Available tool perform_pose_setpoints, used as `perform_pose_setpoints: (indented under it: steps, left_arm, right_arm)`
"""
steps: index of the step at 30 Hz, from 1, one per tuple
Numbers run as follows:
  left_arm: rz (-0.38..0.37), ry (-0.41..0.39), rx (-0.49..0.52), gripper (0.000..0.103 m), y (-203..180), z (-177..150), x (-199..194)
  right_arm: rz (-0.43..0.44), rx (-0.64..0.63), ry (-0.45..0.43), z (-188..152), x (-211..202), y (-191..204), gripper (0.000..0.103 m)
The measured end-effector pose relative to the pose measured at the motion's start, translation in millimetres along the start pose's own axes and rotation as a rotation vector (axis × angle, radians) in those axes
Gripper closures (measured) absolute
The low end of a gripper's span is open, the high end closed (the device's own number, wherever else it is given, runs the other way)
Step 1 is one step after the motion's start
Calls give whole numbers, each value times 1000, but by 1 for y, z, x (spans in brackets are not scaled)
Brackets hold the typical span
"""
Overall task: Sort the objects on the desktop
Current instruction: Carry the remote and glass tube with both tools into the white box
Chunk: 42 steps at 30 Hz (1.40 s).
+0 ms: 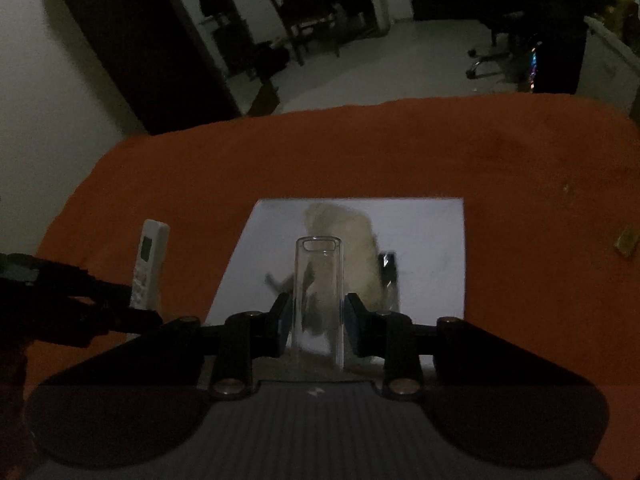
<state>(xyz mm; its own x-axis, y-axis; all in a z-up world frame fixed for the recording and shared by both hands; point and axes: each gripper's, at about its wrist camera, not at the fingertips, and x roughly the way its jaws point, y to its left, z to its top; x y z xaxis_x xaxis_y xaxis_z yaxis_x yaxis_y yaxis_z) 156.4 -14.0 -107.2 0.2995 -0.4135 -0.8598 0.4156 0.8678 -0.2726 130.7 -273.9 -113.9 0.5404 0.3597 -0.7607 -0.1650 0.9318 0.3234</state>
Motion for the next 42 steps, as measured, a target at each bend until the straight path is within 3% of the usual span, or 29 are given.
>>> perform_pose_setpoints:
  steps: [7,18,31,42]
  left_arm:
    - [-62,32,15,62,-11,-54,-4]
    - [-18,120,-12,62,-6,-116,37]
    - [85,212,7,62,1,-160,89]
    - [127,238,37,62,-1,-166,111]
  right_arm:
    - [31,-9,92,-42,-8,19,72]
    - [49,9,253,-105,40,39,72]
    - [-55,-79,377,-157,108,49,72]
    - [-127,-80,423,-171,135,40,72]
